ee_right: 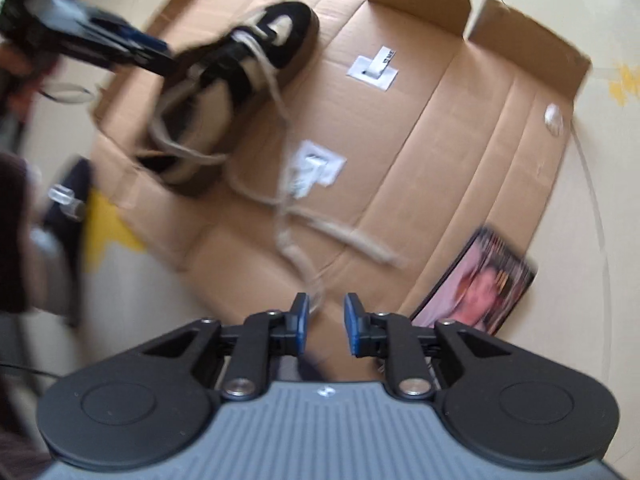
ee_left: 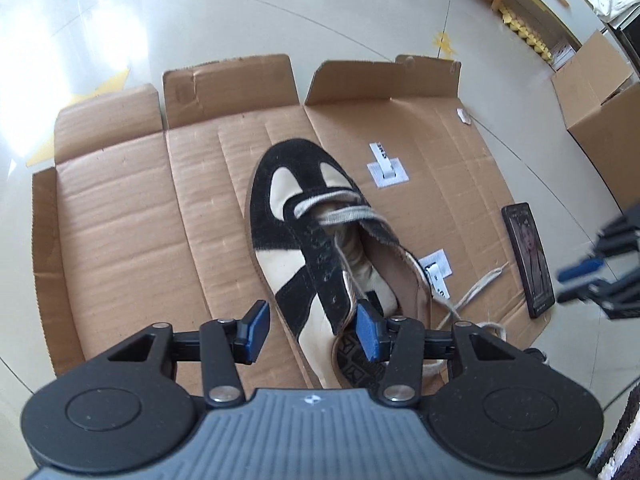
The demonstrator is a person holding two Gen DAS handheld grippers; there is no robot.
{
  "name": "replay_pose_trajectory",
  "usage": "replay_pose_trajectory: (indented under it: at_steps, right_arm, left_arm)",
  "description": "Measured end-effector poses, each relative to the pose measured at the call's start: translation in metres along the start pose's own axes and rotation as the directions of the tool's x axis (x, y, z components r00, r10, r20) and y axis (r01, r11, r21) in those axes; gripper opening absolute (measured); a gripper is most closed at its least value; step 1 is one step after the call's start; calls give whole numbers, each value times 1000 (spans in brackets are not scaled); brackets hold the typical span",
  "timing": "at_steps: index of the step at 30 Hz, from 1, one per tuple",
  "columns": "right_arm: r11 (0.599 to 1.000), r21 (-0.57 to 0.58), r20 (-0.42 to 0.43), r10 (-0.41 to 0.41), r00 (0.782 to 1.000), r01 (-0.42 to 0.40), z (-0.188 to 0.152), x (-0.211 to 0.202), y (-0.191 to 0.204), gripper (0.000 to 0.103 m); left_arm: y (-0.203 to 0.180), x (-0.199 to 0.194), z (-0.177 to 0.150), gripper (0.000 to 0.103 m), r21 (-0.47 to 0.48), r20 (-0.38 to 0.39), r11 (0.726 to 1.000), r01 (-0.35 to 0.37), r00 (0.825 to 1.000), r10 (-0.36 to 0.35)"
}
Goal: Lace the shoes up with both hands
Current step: 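Pull the lace taut away from the sneaker with the right gripper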
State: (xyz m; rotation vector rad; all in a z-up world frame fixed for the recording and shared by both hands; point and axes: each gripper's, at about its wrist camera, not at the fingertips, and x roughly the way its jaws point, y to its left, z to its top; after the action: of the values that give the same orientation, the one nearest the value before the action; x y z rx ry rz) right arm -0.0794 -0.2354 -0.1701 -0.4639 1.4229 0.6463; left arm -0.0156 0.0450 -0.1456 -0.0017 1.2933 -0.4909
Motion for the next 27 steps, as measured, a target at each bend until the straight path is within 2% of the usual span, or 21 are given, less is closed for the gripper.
replay_pose_trajectory:
  at_steps: [2, 5, 9, 10, 12, 14, 19, 23, 26, 27]
  right_arm:
    - [993, -112, -5, -39, 999, 38, 7, 21, 3, 21]
    - [979, -203, -32, -6, 999, 0, 16, 44, 8, 21]
    - [948, -316, -77, 18, 997, -41, 23, 68, 13, 22]
    - [944, -326, -82, 17, 996, -43, 24, 70, 12, 20]
    - [936, -348, -87, 17, 996, -47, 28, 71, 7, 0]
    - [936, -352, -91, -7, 996, -26, 34, 70, -3, 0]
    - [944, -300, 8, -141, 990, 137, 64, 37, -43, 0]
    - [930, -242, 97, -260, 961, 276, 93, -8, -82, 0]
    - [914, -221, 112, -322, 940, 340, 104, -12, -97, 0]
    - [916, -216, 105, -322, 941, 338, 106, -8, -99, 2]
  left_arm:
    - [1, 4, -2, 48, 7, -16, 1000, -5, 1000, 5]
    - [3, 11, -4, 48, 7, -36, 1000, -2, 999, 2]
    - [12, 19, -2, 49, -32, -57, 999, 44, 997, -46]
    - [13, 20, -2, 49, -41, -61, 998, 54, 997, -56]
    - [15, 24, -1, 51, -53, -70, 997, 60, 996, -64]
    - [17, 28, -1, 51, -66, -78, 996, 67, 994, -72]
    - [17, 31, -4, 51, -56, -85, 996, 64, 994, -68]
    - [16, 34, -7, 45, -46, -94, 997, 67, 993, -71]
    - [13, 32, -8, 44, -36, -95, 998, 47, 994, -51]
    - [12, 30, -7, 44, -33, -91, 999, 38, 995, -41]
